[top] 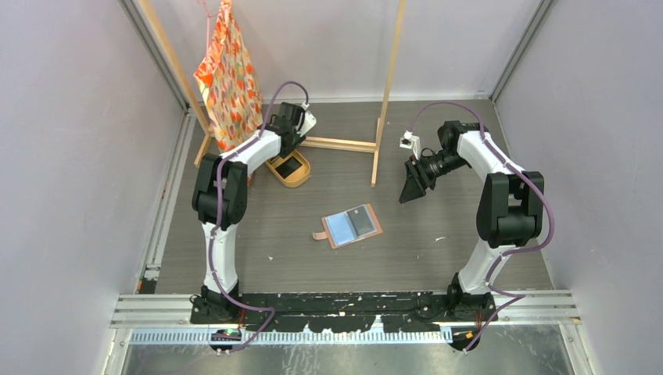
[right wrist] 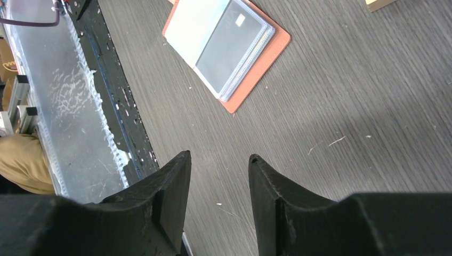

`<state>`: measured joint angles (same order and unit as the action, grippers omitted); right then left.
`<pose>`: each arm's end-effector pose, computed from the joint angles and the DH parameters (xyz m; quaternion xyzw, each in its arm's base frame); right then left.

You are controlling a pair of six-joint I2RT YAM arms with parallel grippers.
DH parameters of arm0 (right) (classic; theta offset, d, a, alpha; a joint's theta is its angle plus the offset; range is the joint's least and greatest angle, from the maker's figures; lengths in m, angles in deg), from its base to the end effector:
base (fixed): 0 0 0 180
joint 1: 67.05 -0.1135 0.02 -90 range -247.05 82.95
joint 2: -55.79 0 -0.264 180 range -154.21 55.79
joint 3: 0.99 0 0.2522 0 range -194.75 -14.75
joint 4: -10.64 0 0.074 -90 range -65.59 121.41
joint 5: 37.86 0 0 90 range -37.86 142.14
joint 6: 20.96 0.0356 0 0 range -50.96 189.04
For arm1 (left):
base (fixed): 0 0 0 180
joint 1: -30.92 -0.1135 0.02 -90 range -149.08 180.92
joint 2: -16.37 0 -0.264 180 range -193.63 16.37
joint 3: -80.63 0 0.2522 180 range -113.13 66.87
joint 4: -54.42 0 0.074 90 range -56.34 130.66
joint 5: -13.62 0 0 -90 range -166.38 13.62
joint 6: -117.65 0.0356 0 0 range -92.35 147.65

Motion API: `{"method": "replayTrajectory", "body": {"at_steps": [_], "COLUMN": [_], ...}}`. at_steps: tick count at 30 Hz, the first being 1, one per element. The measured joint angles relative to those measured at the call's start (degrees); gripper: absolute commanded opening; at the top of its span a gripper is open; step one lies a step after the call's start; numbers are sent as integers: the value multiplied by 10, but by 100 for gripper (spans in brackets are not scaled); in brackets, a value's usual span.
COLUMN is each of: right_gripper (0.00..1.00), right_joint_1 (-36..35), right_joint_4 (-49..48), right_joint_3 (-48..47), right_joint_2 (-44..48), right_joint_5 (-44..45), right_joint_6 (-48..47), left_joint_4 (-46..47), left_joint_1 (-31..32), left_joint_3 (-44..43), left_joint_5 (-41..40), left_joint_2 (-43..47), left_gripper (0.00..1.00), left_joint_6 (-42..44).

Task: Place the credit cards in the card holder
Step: Pick up the credit card from the storage box.

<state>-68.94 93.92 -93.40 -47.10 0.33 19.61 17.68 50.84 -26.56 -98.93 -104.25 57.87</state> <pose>0.3195 0.0385 0.2292 -0.3764 0.8166 0.4115 0.1490 0.4449 -0.1467 0.2000 0.3304 0.8634 0.2131 0.3162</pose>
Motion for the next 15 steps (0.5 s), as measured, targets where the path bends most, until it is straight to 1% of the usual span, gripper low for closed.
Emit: {"method": "replayTrajectory", "body": {"at_steps": [6, 7, 11, 15], "right_gripper": [49, 49, 49, 49], "right_joint_1": [0, 0, 0, 0], "right_joint_4": [3, 3, 9, 10], "right_joint_3": [0, 0, -2, -6], "right_joint_2": [0, 0, 0, -2], "right_joint_5": [0, 0, -2, -4], "right_joint_6": [0, -1, -3, -6], "left_joint_4": [0, 0, -1, -3], "left_joint_1": [1, 2, 3, 5], "left_joint_3": [1, 1, 1, 1], "left_joint_5": [0, 0, 0, 0], "left_joint_2": [3, 3, 3, 3], "left_gripper": [53, 51, 40, 39], "left_joint_6": [-2, -2, -6, -12]}}
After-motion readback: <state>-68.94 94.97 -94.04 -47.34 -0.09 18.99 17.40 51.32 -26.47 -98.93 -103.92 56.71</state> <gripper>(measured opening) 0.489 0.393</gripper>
